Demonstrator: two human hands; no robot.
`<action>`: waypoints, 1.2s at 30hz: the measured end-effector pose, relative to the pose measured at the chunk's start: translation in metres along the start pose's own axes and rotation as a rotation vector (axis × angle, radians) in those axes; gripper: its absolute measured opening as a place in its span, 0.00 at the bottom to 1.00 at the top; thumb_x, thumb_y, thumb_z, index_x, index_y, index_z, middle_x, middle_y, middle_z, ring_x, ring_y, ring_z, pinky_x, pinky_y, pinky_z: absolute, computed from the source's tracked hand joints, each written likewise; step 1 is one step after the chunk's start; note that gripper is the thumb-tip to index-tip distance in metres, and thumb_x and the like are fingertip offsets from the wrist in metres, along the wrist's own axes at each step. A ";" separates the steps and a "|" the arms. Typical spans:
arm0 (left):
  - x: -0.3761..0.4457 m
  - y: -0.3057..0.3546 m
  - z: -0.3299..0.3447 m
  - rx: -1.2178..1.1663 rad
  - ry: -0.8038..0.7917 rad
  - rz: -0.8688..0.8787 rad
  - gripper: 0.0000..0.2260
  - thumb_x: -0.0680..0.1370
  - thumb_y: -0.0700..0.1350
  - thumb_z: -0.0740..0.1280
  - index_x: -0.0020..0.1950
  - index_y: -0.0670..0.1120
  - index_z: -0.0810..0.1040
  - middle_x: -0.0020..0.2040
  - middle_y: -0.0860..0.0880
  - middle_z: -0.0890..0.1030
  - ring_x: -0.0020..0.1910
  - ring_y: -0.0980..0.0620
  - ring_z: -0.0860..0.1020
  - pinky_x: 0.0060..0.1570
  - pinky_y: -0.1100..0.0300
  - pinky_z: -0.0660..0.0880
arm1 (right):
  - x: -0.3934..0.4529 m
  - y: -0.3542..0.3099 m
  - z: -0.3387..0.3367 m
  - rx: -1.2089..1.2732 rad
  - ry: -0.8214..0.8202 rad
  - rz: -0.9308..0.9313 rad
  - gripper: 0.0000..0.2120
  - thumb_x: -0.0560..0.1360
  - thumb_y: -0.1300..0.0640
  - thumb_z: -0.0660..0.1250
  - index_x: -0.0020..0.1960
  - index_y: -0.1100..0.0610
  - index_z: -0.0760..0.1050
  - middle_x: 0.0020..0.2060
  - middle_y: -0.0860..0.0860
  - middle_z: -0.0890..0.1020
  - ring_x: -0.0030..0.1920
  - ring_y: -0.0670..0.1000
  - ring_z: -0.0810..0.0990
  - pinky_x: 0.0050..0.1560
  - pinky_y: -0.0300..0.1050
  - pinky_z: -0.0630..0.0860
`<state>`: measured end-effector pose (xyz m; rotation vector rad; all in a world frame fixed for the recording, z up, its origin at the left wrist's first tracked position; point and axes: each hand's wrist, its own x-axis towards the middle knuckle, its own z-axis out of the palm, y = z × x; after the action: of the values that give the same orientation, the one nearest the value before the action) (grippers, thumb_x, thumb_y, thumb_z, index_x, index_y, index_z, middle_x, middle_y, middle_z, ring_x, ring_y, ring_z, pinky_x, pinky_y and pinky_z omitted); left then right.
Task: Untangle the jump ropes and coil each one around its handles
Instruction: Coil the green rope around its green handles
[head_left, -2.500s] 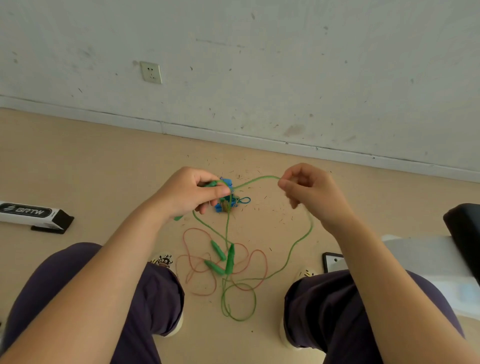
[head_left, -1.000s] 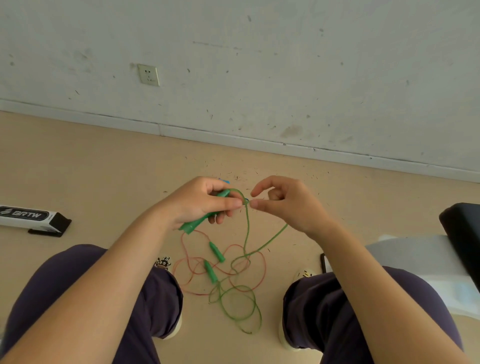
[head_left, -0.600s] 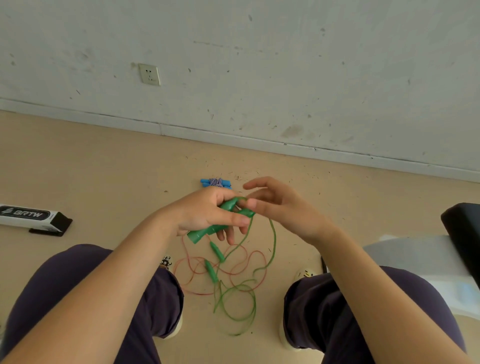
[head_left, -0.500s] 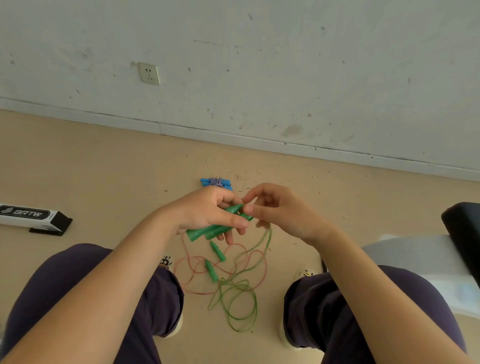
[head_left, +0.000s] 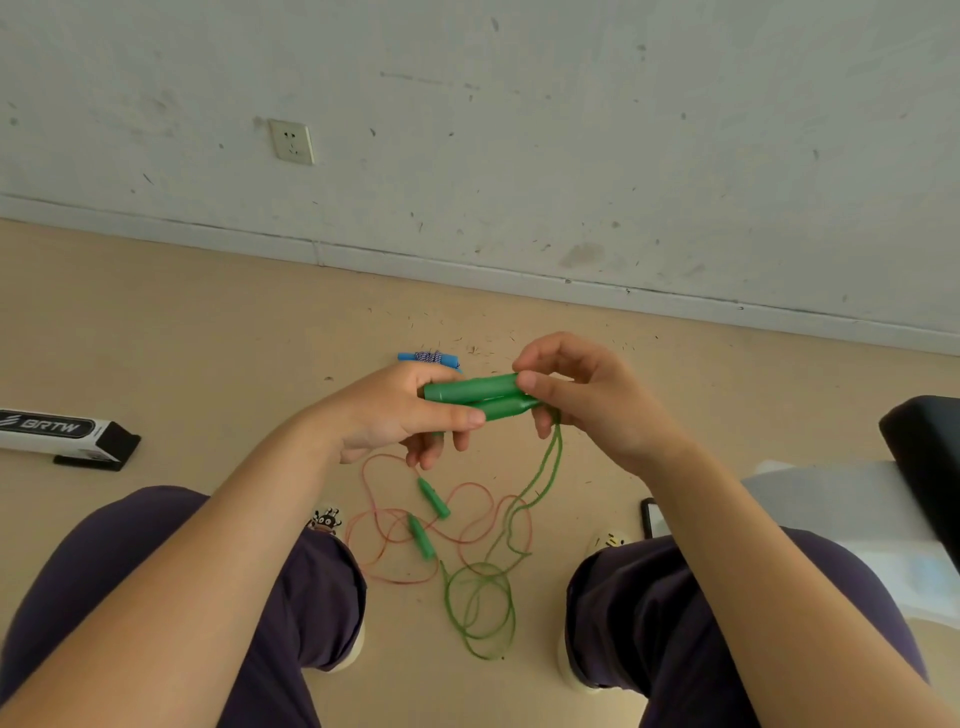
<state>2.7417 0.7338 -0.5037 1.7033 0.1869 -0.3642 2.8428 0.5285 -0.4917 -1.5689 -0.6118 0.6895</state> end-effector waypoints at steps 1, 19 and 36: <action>0.000 0.000 0.001 0.003 -0.017 -0.008 0.18 0.75 0.46 0.72 0.60 0.38 0.77 0.38 0.45 0.82 0.26 0.50 0.75 0.25 0.61 0.70 | 0.000 0.001 0.000 -0.023 0.010 -0.008 0.04 0.75 0.65 0.70 0.50 0.60 0.78 0.40 0.51 0.81 0.29 0.54 0.75 0.34 0.45 0.76; 0.004 0.006 -0.004 -0.352 0.373 0.177 0.09 0.81 0.49 0.63 0.48 0.43 0.74 0.32 0.49 0.78 0.23 0.52 0.72 0.22 0.62 0.67 | 0.006 0.004 -0.006 -0.039 0.219 0.019 0.04 0.78 0.60 0.67 0.51 0.57 0.73 0.35 0.52 0.81 0.28 0.52 0.71 0.31 0.43 0.70; 0.007 -0.002 -0.009 -0.198 0.421 0.096 0.09 0.82 0.48 0.64 0.55 0.43 0.76 0.34 0.49 0.76 0.23 0.56 0.65 0.21 0.63 0.61 | 0.006 0.007 -0.003 -0.284 0.199 0.115 0.20 0.73 0.54 0.74 0.59 0.51 0.69 0.39 0.55 0.81 0.32 0.51 0.79 0.41 0.51 0.79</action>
<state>2.7494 0.7423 -0.5065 1.5686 0.4326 0.0873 2.8490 0.5300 -0.4985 -1.9223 -0.4883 0.5394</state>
